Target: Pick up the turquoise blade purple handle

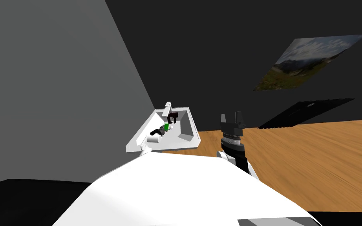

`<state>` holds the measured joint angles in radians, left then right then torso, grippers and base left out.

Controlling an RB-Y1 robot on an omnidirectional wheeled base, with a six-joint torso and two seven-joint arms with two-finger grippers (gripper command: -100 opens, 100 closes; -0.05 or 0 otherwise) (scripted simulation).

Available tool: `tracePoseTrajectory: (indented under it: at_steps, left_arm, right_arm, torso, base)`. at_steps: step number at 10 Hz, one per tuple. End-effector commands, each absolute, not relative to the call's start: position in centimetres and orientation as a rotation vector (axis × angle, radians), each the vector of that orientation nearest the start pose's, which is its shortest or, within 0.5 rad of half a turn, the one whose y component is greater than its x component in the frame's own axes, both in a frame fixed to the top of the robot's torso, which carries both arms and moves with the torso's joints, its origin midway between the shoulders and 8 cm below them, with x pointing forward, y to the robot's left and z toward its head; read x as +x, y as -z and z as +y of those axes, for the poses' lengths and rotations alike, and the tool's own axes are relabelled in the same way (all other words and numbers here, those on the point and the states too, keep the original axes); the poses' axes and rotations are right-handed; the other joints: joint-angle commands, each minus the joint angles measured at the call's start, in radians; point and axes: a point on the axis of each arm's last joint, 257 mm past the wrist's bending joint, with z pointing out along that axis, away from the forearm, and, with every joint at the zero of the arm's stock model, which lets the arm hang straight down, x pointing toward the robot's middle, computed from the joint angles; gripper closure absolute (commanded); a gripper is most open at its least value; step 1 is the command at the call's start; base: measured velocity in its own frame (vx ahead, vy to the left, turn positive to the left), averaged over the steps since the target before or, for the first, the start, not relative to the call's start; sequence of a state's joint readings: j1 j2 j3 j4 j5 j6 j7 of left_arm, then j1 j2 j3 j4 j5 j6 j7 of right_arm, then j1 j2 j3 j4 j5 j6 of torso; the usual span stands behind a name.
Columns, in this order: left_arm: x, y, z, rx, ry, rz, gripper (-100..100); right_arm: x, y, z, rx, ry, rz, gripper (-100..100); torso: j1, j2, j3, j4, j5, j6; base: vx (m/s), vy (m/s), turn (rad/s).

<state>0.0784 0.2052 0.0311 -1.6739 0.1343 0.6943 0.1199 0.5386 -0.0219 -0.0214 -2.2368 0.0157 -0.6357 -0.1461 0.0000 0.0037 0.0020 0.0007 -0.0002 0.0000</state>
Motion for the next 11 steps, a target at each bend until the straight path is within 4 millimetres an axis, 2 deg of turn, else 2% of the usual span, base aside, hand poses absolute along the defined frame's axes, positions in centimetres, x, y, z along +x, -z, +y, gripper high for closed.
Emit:
tracePoseTrajectory:
  at_steps: [1, 2, 3, 4, 5, 6, 7, 8, 9, 10, 11]
  left_arm:
    - [47.0, 37.6, 31.5, -1.775, 0.78, 1.559, -100]
    - [48.2, 37.4, 32.0, -1.775, 0.781, 1.545, -100]
    - [48.0, 37.7, 32.0, -1.782, 0.775, 1.549, -100]
    - [49.1, 37.5, 32.4, -1.783, 0.776, 1.535, -100]
    - [48.9, 37.9, 32.5, -1.789, 0.77, 1.538, -100]
    - [50.0, 37.6, 32.8, -1.79, 0.772, 1.524, -100]
    - [49.9, 37.9, 32.9, -1.796, 0.766, 1.527, -100]
    - [51.0, 37.4, 33.2, -1.793, 0.774, 1.511, -100]
    - [50.8, 38.0, 33.3, -1.804, 0.763, 1.517, -100]
    - [51.9, 37.6, 33.6, -1.805, 0.768, 1.503, -100]
    - [51.7, 38.0, 33.6, -1.812, 0.761, 1.506, -100]
  right_arm:
    - [32.5, -1.9, -28.3, 0.633, -1.411, 0.566, 0]
    - [32.5, -1.9, -28.3, 0.633, -1.411, 0.566, 0]
    - [32.5, -1.9, -28.3, 0.633, -1.411, 0.566, 0]
    - [32.5, -1.9, -28.3, 0.633, -1.411, 0.566, 0]
    - [32.5, -1.9, -28.3, 0.633, -1.411, 0.566, 0]
    - [32.5, -1.9, -28.3, 0.633, -1.411, 0.566, 0]
    - [32.5, -1.9, -28.3, 0.633, -1.411, 0.566, 0]
    - [32.5, -1.9, -28.3, 0.633, -1.411, 0.566, 0]
    - [32.5, -1.9, -28.3, 0.633, -1.411, 0.566, 0]
    - [32.5, -1.9, -28.3, 0.633, -1.411, 0.566, 0]
    - [32.5, -1.9, -28.3, 0.633, -1.411, 0.566, 0]
  torso:
    - [0.0, 0.0, 0.0, 0.0, 0.0, 0.0]
    - [0.0, 0.0, 0.0, 0.0, 0.0, 0.0]
    - [0.001, 0.0, 0.0, 0.0, 0.0, 0.0]
    - [0.001, -0.001, -0.001, -0.001, 0.001, 0.0]
    - [0.001, -0.002, -0.002, -0.001, 0.001, 0.0]
    - [0.002, -0.002, -0.002, -0.001, 0.001, 0.0]
    - [0.002, -0.002, -0.002, -0.001, 0.001, 0.0]
    - [0.002, -0.002, -0.002, -0.001, 0.001, 0.0]
    - [0.002, -0.003, -0.002, -0.002, 0.001, 0.0]
    - [0.002, -0.003, -0.002, -0.002, 0.001, 0.0]
    - [0.002, -0.003, -0.002, -0.002, 0.001, 0.0]
  base:
    - [-0.045, 0.002, -0.041]
    - [-0.056, 0.009, -0.049]
    - [-0.047, 0.006, -0.055]
    - [-0.048, -0.002, -0.088]
    - [-0.043, 0.004, -0.031]
    - [-0.065, 0.004, -0.06]
    - [-0.051, 0.003, -0.037]
    - [-0.052, 0.007, -0.072]
    - [-0.045, 0.006, -0.04]
    - [-0.058, 0.003, -0.061]
    - [-0.051, -0.001, -0.035]
